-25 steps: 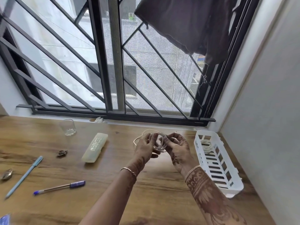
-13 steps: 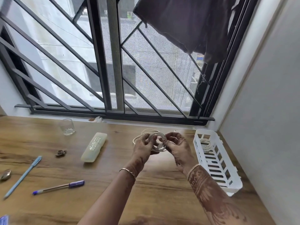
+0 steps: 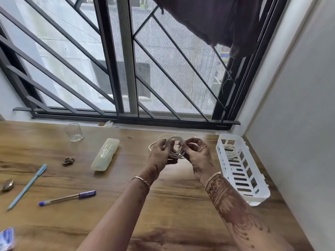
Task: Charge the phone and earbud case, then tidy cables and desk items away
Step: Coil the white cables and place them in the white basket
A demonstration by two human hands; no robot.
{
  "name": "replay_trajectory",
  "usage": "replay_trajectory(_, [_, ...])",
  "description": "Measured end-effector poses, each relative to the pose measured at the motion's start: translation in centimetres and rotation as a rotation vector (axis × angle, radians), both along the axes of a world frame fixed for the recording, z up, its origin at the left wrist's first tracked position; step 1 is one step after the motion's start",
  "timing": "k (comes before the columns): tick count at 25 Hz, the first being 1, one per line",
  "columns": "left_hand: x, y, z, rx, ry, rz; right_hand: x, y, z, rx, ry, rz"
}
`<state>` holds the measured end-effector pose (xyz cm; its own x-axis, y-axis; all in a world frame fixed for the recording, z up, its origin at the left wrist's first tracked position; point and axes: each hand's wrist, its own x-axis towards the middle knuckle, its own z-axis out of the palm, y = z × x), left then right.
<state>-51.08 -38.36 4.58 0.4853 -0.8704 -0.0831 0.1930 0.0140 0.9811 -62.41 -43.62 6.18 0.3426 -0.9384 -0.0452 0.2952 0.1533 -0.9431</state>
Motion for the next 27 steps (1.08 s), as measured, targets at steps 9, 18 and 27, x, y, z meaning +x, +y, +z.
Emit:
replay_trajectory(9, [0.0,0.2,0.0,0.054,0.007,-0.091,0.3,0.2,-1.5,0.010,-0.043,-0.084])
replay_trajectory(18, [-0.3,0.3,-1.4,-0.039,0.086,-0.043,0.1,0.0,-2.5,0.045,0.062,-0.093])
replay_trajectory(27, [0.8,1.6,-2.4,-0.018,0.270,-0.151,-0.4,1.2,-2.5,0.127,0.035,0.014])
